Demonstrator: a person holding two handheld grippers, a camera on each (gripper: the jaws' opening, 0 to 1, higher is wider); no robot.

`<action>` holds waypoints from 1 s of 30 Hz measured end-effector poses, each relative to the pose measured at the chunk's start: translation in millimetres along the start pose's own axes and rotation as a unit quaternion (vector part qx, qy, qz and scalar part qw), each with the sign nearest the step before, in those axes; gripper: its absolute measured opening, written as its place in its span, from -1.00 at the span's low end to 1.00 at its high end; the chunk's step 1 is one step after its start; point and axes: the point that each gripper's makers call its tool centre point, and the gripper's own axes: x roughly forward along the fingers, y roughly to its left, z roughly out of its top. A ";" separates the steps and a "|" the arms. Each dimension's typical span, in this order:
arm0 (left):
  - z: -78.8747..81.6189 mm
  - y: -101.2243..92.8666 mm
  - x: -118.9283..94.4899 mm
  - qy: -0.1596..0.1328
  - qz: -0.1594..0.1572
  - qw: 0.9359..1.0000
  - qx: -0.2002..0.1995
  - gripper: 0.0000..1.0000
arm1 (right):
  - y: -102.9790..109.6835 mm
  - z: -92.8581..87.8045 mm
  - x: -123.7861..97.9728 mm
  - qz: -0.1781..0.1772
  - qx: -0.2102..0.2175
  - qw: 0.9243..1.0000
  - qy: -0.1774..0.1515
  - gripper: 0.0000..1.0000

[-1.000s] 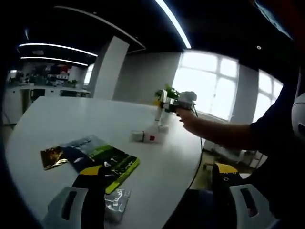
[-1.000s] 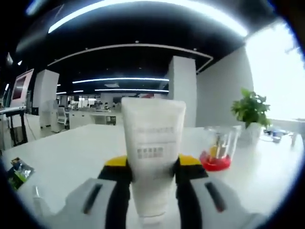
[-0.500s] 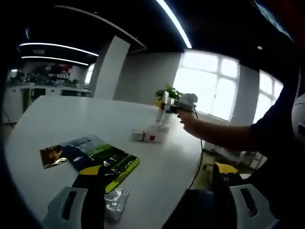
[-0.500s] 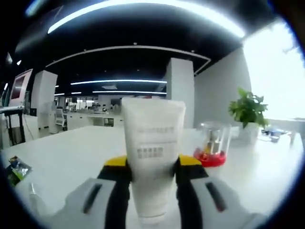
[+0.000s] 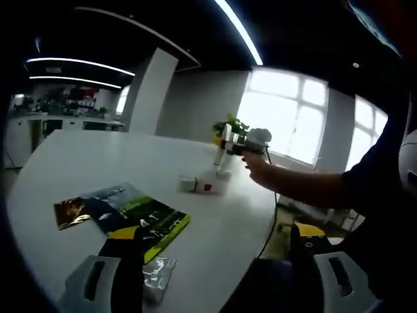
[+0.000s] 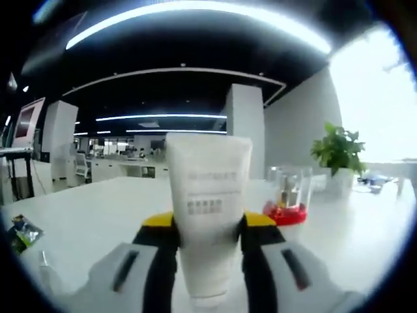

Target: Arrange the skincare products in the storage area until every visible bottle or jar stands upright without overlapping.

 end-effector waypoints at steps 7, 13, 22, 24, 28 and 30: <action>-1.3 -0.6 0.2 0.002 0.002 1.000 -0.001 0.89 | -1.0 -0.1 -0.1 0.004 0.004 1.000 -0.003 -0.25; 0.1 -0.3 -0.7 0.001 0.003 1.000 -0.002 0.89 | 0.7 -0.1 0.3 0.010 0.001 1.000 -0.005 -0.27; -0.6 -2.1 0.9 0.004 0.000 1.000 0.000 0.88 | 0.8 -0.8 -1.1 0.014 0.001 1.000 -0.004 -0.27; -0.5 -2.2 1.5 0.004 -0.001 1.000 0.000 0.88 | 0.4 -1.1 -0.8 0.015 0.000 1.000 -0.004 -0.27; 0.2 -2.8 2.2 0.004 -0.002 1.000 0.001 0.88 | 0.8 0.4 -1.5 0.016 -0.002 1.000 -0.006 -0.27; 0.0 -3.1 2.4 0.005 -0.002 1.000 0.001 0.88 | 1.4 0.5 -1.4 0.018 -0.001 1.000 -0.006 -0.27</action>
